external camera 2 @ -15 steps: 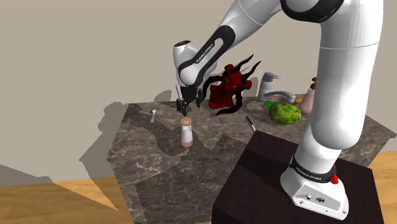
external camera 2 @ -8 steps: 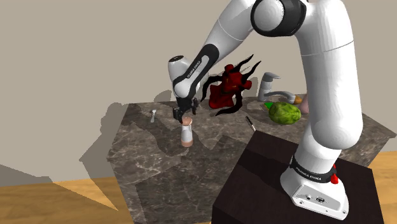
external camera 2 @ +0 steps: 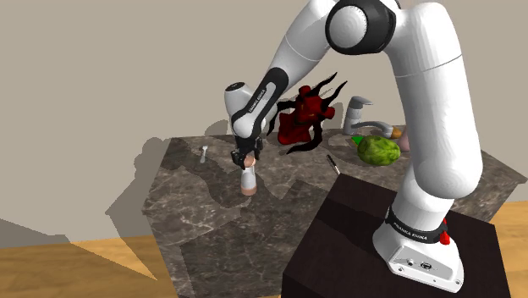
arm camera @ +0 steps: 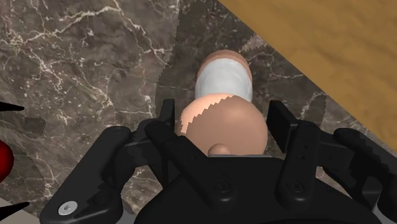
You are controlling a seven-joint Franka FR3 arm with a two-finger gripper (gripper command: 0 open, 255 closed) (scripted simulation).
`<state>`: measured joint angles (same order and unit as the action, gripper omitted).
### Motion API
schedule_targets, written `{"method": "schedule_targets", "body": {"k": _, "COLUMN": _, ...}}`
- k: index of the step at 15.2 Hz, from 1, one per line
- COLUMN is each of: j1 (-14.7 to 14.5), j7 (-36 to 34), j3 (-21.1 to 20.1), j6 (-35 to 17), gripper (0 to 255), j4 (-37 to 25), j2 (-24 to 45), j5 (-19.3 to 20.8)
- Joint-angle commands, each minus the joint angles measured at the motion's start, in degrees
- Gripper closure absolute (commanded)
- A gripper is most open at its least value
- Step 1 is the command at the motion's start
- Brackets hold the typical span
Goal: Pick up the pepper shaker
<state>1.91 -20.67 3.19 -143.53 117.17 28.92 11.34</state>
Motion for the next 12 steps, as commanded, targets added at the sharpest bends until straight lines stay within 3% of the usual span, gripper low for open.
{"method": "schedule_targets", "body": {"k": 1, "j1": 0.01, "j7": -0.01, "j3": 0.01, "j6": -0.07, "gripper": 255, "j4": 0.05, "j2": 0.1, "j5": 0.01}}
{"method": "schedule_targets", "body": {"k": 12, "j1": 0.05, "j7": 0.45, "j3": -0.15, "j6": 2.2, "gripper": 255, "j4": 0.23, "j2": -2.37, "j5": -0.26}}
